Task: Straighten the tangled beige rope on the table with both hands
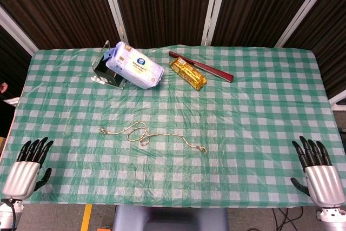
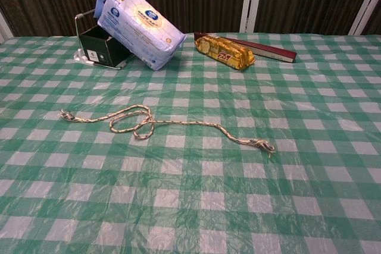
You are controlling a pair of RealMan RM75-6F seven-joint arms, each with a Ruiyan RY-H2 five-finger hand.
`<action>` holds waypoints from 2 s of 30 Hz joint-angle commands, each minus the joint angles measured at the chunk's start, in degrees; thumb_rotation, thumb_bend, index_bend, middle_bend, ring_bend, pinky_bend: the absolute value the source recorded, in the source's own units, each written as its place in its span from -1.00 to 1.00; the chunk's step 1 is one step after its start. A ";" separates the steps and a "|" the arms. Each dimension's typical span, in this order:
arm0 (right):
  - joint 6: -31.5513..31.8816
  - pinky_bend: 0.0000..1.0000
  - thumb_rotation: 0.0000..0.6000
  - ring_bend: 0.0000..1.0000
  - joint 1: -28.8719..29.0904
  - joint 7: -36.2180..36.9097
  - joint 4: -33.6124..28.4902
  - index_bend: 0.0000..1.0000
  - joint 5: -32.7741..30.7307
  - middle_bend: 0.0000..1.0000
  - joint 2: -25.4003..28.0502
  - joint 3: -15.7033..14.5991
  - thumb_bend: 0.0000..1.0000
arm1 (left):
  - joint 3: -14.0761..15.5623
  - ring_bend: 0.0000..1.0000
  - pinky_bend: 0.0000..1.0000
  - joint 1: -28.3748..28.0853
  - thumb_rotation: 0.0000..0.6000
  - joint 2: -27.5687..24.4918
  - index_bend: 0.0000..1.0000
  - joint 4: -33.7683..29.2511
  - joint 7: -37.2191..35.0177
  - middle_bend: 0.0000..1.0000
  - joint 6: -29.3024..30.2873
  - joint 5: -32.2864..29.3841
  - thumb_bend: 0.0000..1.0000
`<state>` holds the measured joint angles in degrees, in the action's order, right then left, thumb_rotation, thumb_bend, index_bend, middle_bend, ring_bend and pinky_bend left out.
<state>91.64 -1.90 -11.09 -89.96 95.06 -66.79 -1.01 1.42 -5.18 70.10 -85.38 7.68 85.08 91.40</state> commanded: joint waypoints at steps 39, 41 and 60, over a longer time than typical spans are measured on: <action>-7.22 -1.00 1.00 -1.00 2.78 -3.93 0.14 -1.00 -5.88 -1.00 -2.12 1.37 -0.58 | -9.54 -1.00 -1.00 -23.03 1.00 28.24 -0.19 29.73 -8.20 -1.00 -23.63 -9.48 -0.07; -7.29 -1.00 1.00 -1.00 2.81 -4.10 0.06 -1.00 -5.99 -1.00 -2.12 1.33 -0.58 | -9.63 -1.00 -1.00 -23.65 1.00 28.99 -0.18 30.76 -8.74 -1.00 -23.64 -9.43 -0.07; -7.80 -1.00 1.00 -1.00 3.11 -4.66 -0.38 -1.00 -6.97 -1.00 -2.03 1.25 -0.58 | -8.43 -1.00 -1.00 -25.93 1.00 32.26 0.08 36.82 -10.49 -0.98 -24.97 -10.01 -0.08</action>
<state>83.83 1.21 -15.76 -90.33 88.10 -68.83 0.24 -7.09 -31.01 102.28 -48.66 -2.75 60.22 81.41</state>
